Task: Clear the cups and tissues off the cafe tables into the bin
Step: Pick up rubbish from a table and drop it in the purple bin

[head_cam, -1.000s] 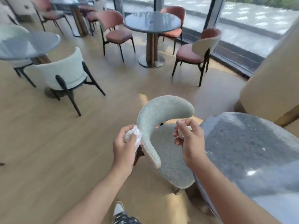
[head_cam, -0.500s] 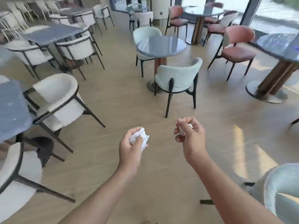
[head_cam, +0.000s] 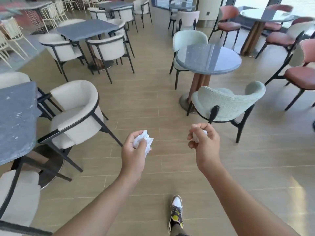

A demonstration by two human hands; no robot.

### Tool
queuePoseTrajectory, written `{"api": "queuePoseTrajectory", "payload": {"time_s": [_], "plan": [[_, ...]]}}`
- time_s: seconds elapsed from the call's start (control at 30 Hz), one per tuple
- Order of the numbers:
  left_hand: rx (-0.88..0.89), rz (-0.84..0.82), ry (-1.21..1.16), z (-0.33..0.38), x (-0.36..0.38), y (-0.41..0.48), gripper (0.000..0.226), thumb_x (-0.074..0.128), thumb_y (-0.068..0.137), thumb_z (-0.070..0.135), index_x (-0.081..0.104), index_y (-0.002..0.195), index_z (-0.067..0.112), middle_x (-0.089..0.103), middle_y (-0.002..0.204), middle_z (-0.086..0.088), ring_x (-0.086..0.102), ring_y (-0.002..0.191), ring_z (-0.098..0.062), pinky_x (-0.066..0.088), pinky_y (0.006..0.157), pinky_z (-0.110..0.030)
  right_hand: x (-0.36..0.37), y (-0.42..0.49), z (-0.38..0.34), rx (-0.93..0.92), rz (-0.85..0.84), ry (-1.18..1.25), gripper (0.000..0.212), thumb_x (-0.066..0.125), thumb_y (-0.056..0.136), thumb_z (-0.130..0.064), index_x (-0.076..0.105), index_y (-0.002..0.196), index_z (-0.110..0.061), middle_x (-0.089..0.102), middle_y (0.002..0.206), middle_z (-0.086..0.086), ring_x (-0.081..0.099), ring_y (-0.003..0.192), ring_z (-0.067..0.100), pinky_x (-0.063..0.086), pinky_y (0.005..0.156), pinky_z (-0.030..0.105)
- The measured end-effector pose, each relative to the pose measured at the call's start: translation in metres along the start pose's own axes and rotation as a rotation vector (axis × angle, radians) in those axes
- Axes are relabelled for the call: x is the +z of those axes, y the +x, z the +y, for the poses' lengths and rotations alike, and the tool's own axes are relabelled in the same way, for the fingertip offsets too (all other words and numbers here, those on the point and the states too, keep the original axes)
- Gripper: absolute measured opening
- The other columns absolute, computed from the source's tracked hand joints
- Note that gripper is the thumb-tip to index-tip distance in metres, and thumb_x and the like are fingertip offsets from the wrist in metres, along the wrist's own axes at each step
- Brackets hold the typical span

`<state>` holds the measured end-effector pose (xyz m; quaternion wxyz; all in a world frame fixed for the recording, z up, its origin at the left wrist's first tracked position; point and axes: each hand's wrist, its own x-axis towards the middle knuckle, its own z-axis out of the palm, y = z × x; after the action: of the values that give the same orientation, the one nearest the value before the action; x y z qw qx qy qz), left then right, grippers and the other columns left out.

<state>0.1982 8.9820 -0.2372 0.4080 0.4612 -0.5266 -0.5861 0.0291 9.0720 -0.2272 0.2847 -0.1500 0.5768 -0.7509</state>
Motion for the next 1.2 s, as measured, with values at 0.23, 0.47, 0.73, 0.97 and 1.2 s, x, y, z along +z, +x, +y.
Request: {"api": "queuePoseTrajectory", "payload": {"time_s": [0.23,0.47,0.73,0.97,1.2], "plan": [[-0.012,0.056,-0.010,0.048,0.080,0.180,0.026,0.056,0.100,0.005,0.069,0.113,0.023,0.074,0.090,0.021,0.072,0.078,-0.002,0.060,0.087,-0.049,0.072,0.207,-0.033,0.005,-0.059,-0.024,0.012,0.069,0.080,-0.021,0.057,0.078,-0.018,0.054,0.066,-0.002,0.055,0.067,0.017,0.039,0.053,0.030],[-0.007,0.122,-0.054,0.062,0.123,0.356,0.024,0.057,0.100,0.006,0.069,0.111,0.024,0.073,0.090,0.022,0.072,0.076,-0.001,0.059,0.089,-0.053,0.153,0.379,-0.026,0.010,-0.136,-0.068,0.010,0.068,0.081,-0.021,0.059,0.080,-0.017,0.058,0.073,0.003,0.055,0.066,0.017,0.040,0.053,0.029],[-0.021,0.103,-0.079,0.069,0.146,0.611,0.023,0.059,0.100,0.008,0.070,0.111,0.025,0.073,0.105,0.013,0.075,0.092,-0.011,0.062,0.085,-0.043,0.293,0.588,0.012,0.023,-0.119,-0.052,0.013,0.069,0.086,-0.014,0.057,0.081,-0.017,0.059,0.072,0.000,0.054,0.065,0.018,0.039,0.052,0.029],[0.003,0.040,-0.072,0.120,0.184,0.820,0.021,0.061,0.100,0.010,0.070,0.108,0.026,0.075,0.099,0.014,0.075,0.094,-0.010,0.061,0.078,-0.034,0.395,0.764,0.006,0.055,-0.146,-0.092,0.012,0.068,0.092,-0.011,0.061,0.084,-0.015,0.060,0.075,0.001,0.056,0.068,0.018,0.040,0.055,0.030],[0.005,0.016,-0.064,0.126,0.258,1.010,0.015,0.063,0.099,0.012,0.069,0.107,0.023,0.076,0.092,0.012,0.074,0.082,-0.013,0.059,0.073,-0.029,0.449,0.956,0.021,0.059,-0.089,-0.065,0.014,0.068,0.079,-0.023,0.060,0.086,-0.015,0.059,0.080,0.006,0.055,0.069,0.019,0.039,0.054,0.031]]}}
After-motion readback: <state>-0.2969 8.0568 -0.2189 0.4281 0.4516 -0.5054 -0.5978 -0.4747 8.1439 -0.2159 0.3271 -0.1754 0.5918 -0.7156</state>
